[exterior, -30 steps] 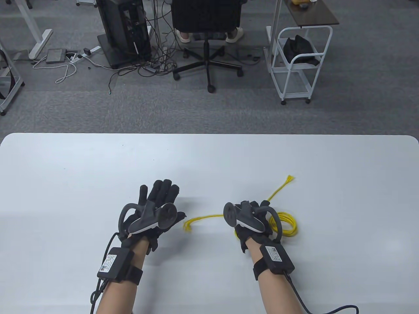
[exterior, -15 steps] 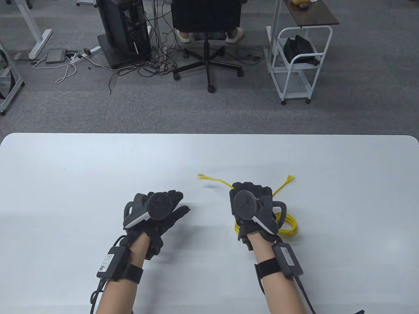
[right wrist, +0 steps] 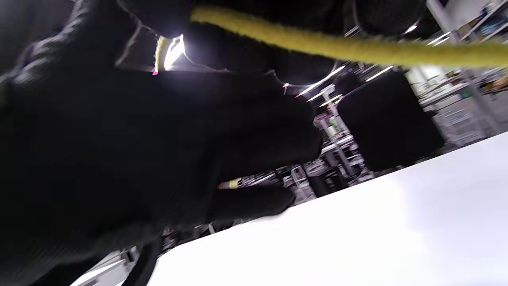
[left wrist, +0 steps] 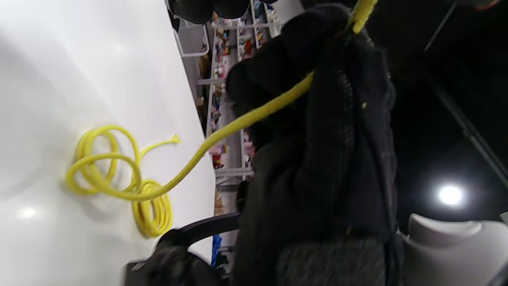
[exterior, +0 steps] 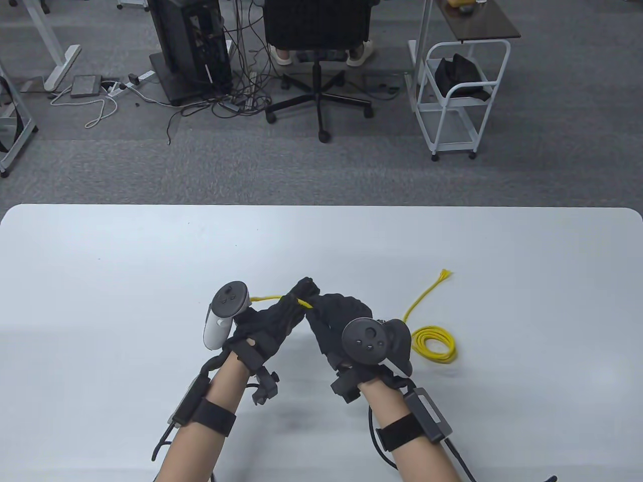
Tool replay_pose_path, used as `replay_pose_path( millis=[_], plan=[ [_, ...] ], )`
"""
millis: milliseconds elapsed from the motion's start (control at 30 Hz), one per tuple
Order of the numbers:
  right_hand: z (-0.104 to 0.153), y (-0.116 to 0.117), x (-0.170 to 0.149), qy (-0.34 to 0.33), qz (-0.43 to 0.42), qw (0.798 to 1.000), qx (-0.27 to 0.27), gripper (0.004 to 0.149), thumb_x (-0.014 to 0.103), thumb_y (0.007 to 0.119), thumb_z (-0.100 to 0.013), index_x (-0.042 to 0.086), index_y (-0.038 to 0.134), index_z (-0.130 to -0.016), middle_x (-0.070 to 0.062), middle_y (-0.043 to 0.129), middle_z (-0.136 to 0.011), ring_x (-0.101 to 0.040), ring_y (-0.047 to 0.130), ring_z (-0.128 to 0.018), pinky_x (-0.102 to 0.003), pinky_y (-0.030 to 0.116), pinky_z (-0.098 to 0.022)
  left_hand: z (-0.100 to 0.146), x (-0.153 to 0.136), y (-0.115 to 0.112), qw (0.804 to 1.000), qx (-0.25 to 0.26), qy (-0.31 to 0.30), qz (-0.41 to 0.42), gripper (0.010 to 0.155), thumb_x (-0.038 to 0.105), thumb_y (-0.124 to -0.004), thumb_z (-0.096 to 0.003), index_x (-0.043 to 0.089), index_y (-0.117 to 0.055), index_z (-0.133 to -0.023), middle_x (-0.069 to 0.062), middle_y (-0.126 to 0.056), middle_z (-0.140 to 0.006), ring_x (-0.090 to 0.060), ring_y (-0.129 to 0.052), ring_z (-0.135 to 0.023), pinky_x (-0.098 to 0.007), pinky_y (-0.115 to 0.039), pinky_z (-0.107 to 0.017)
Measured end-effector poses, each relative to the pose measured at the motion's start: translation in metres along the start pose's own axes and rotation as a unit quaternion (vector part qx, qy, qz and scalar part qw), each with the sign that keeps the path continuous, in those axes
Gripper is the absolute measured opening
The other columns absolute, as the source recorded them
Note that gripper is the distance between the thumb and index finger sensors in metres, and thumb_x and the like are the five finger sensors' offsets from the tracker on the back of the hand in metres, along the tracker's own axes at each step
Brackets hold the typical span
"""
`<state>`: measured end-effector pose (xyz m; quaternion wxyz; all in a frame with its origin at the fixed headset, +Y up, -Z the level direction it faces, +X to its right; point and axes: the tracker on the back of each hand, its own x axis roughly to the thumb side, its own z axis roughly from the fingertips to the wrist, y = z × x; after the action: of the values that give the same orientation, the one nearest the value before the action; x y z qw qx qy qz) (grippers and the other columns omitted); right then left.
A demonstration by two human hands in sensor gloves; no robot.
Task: Coil the rope
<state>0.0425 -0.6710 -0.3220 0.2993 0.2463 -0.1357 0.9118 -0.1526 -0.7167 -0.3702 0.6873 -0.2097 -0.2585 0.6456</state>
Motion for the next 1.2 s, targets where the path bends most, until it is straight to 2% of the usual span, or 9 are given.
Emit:
replay_pose_path(
  millis=[100,200,267,500,700,833,1000,1200],
  plan=[
    [0.004,0.015,0.002,-0.020,-0.002,0.999,0.038,0.040,0.040,0.065,-0.061,0.016,0.072,-0.092,-0.014,0.083,-0.085,-0.040,0.086,-0.070,-0.064,0.063,-0.061,0.004,0.002,0.006,1.000,0.030,-0.003,-0.006,0.094,0.080,-0.047,-0.0485,0.022,-0.031,-0.121,-0.015,-0.034,-0.130,-0.042,-0.045,-0.117,-0.061,-0.036,-0.080],
    [0.005,0.023,0.001,-0.039,-0.010,0.997,0.071,0.040,0.040,0.065,-0.061,0.017,0.072,-0.092,-0.014,0.083,-0.085,-0.040,0.086,-0.070,-0.064,0.064,-0.061,0.006,0.001,0.011,0.999,0.050,-0.003,-0.007,0.075,0.070,-0.047,-0.0571,0.030,-0.042,-0.120,-0.011,-0.044,-0.130,-0.039,-0.052,-0.115,-0.058,-0.041,-0.080],
    [0.006,0.028,0.000,-0.048,-0.017,0.995,0.084,0.040,0.040,0.065,-0.061,0.016,0.072,-0.092,-0.014,0.083,-0.085,-0.040,0.086,-0.069,-0.063,0.064,-0.061,0.007,0.001,0.013,0.998,0.059,-0.008,0.017,0.066,0.062,-0.045,-0.0601,0.030,-0.051,-0.118,-0.010,-0.052,-0.127,-0.038,-0.058,-0.113,-0.056,-0.044,-0.080],
    [0.010,0.044,-0.007,-0.051,-0.020,0.990,0.130,0.040,0.041,0.063,-0.060,0.017,0.071,-0.092,-0.014,0.083,-0.085,-0.039,0.087,-0.067,-0.062,0.065,-0.060,0.006,0.007,0.009,0.992,0.064,-0.061,0.088,0.067,0.060,-0.041,-0.0586,0.028,-0.060,-0.114,-0.009,-0.064,-0.122,-0.036,-0.069,-0.108,-0.051,-0.050,-0.080],
    [0.009,0.049,-0.019,-0.043,-0.050,0.984,0.166,0.041,0.040,0.064,-0.060,0.017,0.071,-0.093,-0.014,0.082,-0.088,-0.039,0.087,-0.068,-0.063,0.065,-0.061,0.007,0.020,0.001,0.976,0.033,-0.117,0.183,0.076,0.063,-0.037,-0.0548,0.023,-0.071,-0.109,-0.013,-0.081,-0.111,-0.036,-0.084,-0.097,-0.048,-0.060,-0.077],
    [0.007,0.046,-0.036,-0.008,-0.075,0.981,0.179,0.041,0.039,0.065,-0.060,0.018,0.071,-0.094,-0.014,0.082,-0.089,-0.039,0.087,-0.069,-0.064,0.064,-0.061,0.005,0.023,-0.004,0.973,0.008,-0.124,0.194,0.081,0.065,-0.034,-0.0535,0.020,-0.076,-0.105,-0.015,-0.089,-0.103,-0.037,-0.091,-0.088,-0.050,-0.067,-0.072],
    [0.007,0.041,-0.056,0.030,-0.091,0.977,0.190,0.040,0.039,0.066,-0.060,0.018,0.072,-0.094,-0.015,0.081,-0.090,-0.040,0.087,-0.071,-0.065,0.063,-0.062,-0.002,0.019,-0.017,0.977,-0.064,-0.091,0.183,0.084,0.065,-0.031,-0.0547,0.016,-0.084,-0.099,-0.018,-0.097,-0.092,-0.039,-0.099,-0.075,-0.051,-0.075,-0.063],
    [0.007,0.029,-0.075,0.066,-0.101,0.976,0.181,0.041,0.039,0.070,-0.059,0.018,0.071,-0.094,-0.014,0.080,-0.092,-0.041,0.085,-0.074,-0.066,0.061,-0.063,-0.011,0.010,-0.038,0.983,-0.158,-0.011,0.094,0.086,0.065,-0.030,-0.0560,0.014,-0.085,-0.098,-0.019,-0.098,-0.092,-0.040,-0.100,-0.074,-0.051,-0.075,-0.061]
  ],
)
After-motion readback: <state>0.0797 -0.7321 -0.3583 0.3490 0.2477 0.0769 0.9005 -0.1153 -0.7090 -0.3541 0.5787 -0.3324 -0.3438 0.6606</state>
